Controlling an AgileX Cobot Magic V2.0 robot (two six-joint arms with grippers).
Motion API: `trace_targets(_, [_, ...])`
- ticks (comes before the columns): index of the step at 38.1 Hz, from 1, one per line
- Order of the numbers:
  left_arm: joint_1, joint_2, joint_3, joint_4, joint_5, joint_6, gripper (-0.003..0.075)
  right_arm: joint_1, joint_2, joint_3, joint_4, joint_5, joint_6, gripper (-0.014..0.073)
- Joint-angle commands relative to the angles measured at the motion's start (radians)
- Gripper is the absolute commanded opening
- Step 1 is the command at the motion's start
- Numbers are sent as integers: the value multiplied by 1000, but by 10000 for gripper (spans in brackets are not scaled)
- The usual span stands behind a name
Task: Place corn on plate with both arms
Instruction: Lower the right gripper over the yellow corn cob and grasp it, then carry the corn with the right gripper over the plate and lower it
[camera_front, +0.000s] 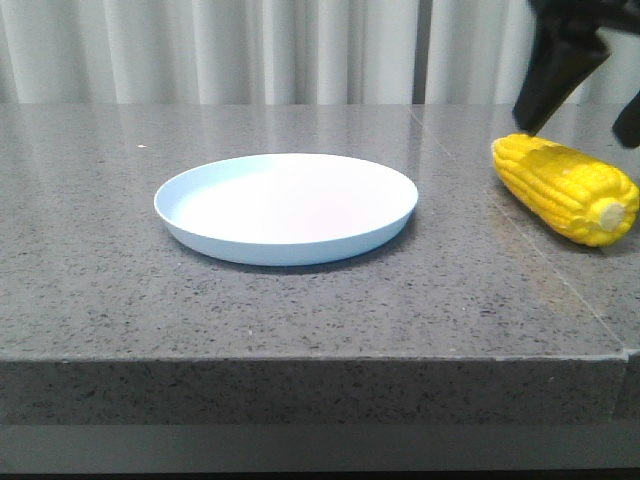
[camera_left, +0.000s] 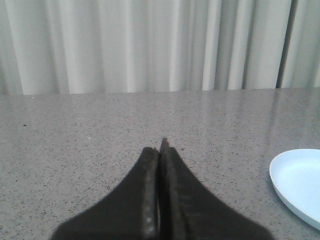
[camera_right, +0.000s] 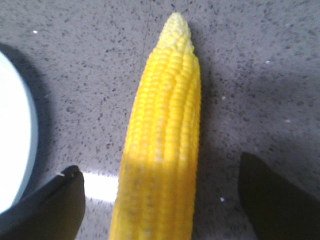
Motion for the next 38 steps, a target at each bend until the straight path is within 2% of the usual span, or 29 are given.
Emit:
trace_targets(1, [-1,10,-28,-10,-88,1,-20,0,11,-43,21,-38,-10,645])
trace_targets(11, [-1,10,-28,-10,-88,1,-20,0,59,-43,51,-35,-10,642])
trace_targets(13, [-1,10,-28,-10,-88,1,-20,0,58,-43,65,-26,-10,612])
trace_targets(15, [-1,10,-28,-10,-88,1,-20,0,58,-48,81,-9,-10,554])
trace_targets(22, [-1,10,-28,-10,-88,1,-20,0,58,-51,101,17,-10,246])
trace_targets(26, [-1,10,-28,-10,-88,1,-20,0,52,-51,100,12,-10,141])
trace_targets(33, [-1,10,-28,-10,-88,1,-20,1,26,-105,83,37,-10,132])
trace_targets(38, [-1,10,-28,-10,-88,1,-20,17,16,-189,57,123,9,132])
